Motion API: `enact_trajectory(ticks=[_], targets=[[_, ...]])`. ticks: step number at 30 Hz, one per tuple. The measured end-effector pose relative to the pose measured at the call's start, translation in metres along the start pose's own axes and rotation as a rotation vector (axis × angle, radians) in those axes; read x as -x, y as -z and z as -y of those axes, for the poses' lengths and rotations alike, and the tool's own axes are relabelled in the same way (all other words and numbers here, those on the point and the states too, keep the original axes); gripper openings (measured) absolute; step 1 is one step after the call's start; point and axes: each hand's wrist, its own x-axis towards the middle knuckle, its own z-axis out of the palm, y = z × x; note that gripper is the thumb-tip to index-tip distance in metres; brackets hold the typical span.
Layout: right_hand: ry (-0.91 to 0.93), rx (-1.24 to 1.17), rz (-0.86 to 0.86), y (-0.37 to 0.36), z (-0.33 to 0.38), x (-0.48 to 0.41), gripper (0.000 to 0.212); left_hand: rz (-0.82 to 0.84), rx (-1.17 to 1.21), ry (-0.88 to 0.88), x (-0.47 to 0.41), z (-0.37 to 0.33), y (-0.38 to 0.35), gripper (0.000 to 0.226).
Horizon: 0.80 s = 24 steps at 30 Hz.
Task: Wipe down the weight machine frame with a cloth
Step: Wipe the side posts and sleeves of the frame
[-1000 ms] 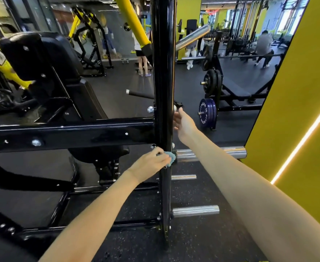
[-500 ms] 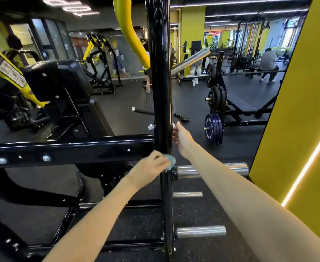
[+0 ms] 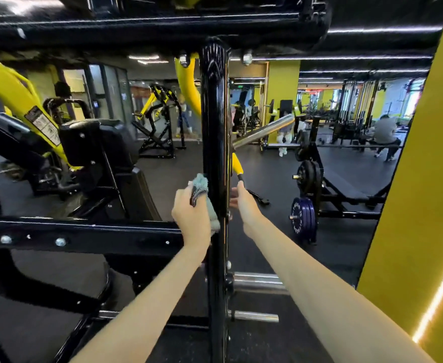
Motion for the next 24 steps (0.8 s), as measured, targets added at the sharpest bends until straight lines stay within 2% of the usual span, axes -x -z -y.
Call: enact_trajectory(ticks=[2, 5, 8, 10, 12, 15, 19, 21, 24], targets=[[0.041, -0.033, 0.018, -0.001, 0.031, 0.004, 0.047, 0.007, -0.007, -0.005, -0.044, -0.030, -0.010, 0.025], [0.124, -0.100, 0.005, -0.006, 0.062, 0.007, 0.044, 0.112, -0.003, -0.018, -0.082, -0.044, -0.019, 0.038], [0.188, -0.177, -0.018, -0.013, 0.063, 0.005, 0.049, 0.298, -0.106, -0.021, -0.078, -0.014, -0.011, 0.030], [0.181, -0.172, -0.030, -0.021, 0.056, -0.002, 0.049, 0.496, -0.154, 0.045, -0.071, 0.012, 0.001, 0.023], [0.145, -0.165, -0.077, -0.030, 0.050, -0.012, 0.061, 0.615, -0.113, 0.096, -0.077, 0.015, 0.006, 0.023], [0.160, -0.172, -0.205, -0.035, 0.053, -0.019, 0.062, 0.518, -0.026, -0.122, -0.103, -0.020, 0.001, 0.015], [0.243, -0.209, -0.323, -0.037, 0.070, -0.004, 0.053, 0.484, 0.009, -0.290, -0.122, -0.038, -0.008, 0.035], [0.327, -0.208, -0.414, -0.039, 0.079, 0.003, 0.054, 0.550, -0.034, -0.273, -0.118, -0.014, -0.009, 0.039], [0.475, -0.190, -0.456, -0.044, 0.093, 0.016, 0.048, 0.661, -0.072, -0.162, -0.107, 0.015, -0.002, 0.028]])
